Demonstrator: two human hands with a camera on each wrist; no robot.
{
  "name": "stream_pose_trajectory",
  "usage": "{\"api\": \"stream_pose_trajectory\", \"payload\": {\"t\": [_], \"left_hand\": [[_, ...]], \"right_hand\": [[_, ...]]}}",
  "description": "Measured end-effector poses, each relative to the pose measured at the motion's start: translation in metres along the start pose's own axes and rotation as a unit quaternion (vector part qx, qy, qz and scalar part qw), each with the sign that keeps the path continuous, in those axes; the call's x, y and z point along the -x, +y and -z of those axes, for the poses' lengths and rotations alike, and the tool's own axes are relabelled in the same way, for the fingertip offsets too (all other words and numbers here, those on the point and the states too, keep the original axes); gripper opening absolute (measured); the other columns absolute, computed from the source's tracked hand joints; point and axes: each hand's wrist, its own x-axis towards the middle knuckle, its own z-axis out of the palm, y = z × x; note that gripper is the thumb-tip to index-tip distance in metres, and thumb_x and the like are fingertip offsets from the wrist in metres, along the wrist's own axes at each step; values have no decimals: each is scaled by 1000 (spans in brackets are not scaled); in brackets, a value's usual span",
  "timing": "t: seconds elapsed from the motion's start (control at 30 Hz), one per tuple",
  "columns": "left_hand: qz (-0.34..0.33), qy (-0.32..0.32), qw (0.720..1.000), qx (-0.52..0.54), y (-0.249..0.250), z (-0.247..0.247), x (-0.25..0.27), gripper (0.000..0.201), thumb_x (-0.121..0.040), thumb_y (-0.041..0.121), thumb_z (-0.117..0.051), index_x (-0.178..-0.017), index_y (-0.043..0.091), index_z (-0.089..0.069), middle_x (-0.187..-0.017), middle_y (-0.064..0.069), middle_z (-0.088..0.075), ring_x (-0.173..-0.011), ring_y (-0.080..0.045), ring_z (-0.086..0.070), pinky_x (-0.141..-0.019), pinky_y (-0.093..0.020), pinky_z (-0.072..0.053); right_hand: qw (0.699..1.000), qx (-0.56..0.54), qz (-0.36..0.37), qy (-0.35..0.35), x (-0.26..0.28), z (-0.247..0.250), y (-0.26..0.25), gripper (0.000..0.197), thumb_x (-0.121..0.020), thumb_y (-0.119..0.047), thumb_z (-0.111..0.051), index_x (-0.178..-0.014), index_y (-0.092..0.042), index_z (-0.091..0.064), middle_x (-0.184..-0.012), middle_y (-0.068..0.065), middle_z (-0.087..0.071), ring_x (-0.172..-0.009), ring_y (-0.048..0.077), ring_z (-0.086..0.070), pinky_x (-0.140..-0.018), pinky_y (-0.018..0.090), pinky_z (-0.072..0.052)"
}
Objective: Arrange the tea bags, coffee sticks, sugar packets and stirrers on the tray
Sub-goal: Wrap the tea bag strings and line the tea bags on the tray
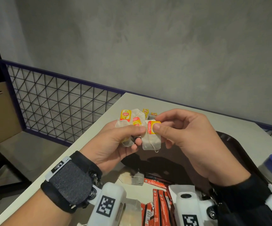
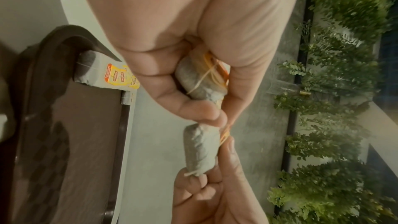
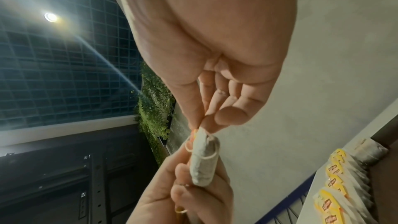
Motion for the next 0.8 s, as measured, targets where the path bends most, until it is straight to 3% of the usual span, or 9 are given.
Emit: {"api": "stream_pose_trajectory", "payload": {"t": [0.13, 0.33, 0.43, 0.53, 0.7, 0.8], "left_hand": [[-31, 17, 999, -19, 1, -1, -1, 3, -72, 17, -79, -72, 20, -79, -73, -4, -66, -53, -8, -57, -44, -17, -48], [-27, 21, 997, -63, -3, 0, -1, 13, -78, 6, -78, -88, 13, -72, -74, -7, -69, -52, -9, -56, -44, -17, -47], [-27, 30, 999, -33, -1, 0, -2, 13, -72, 7, -79, -84, 11, -74, -77, -9, -69, -52, -9, -55, -42, -16, -45], [-27, 28, 999, -11, 1, 0, -2, 5, -70, 9, -78, -74, 12, -78, -73, -7, -66, -51, -8, -54, -41, -15, -44], [-23, 29, 999, 12, 1, 1, -2, 9, -73, 9, -76, -82, 9, -76, -72, -3, -65, -51, -6, -53, -41, -14, -44], [-23, 32, 999, 18, 2, 2, -3, 5, -72, 9, -76, -76, 12, -78, -73, -3, -66, -51, -6, -53, -41, -14, -44]], "right_hand": [[1000, 24, 5, 4, 0, -2, 1, 16, -84, -9, -80, -97, -11, -71, -70, 14, -73, -60, 24, -65, -54, 32, -53], [999, 44, 4, 12, 2, -3, -1, 18, -86, -17, -78, -95, -6, -67, -68, 15, -71, -57, 22, -65, -53, 32, -55], [1000, 7, -21, 10, 1, -2, -4, 14, -92, -20, -72, -94, -6, -72, -76, 13, -74, -61, 20, -65, -53, 29, -53], [996, -44, -74, -9, 0, 1, -6, 9, -92, -6, -68, -96, -4, -75, -87, 19, -75, -68, 21, -65, -55, 27, -50], [990, -68, -105, -68, 1, 4, -4, 17, -88, 0, -69, -104, -5, -75, -104, 21, -75, -79, 23, -66, -62, 30, -49], [990, -70, -103, -72, 1, 5, -3, 17, -87, -2, -71, -103, -5, -75, -107, 23, -73, -78, 22, -65, -62, 30, -48]]}}
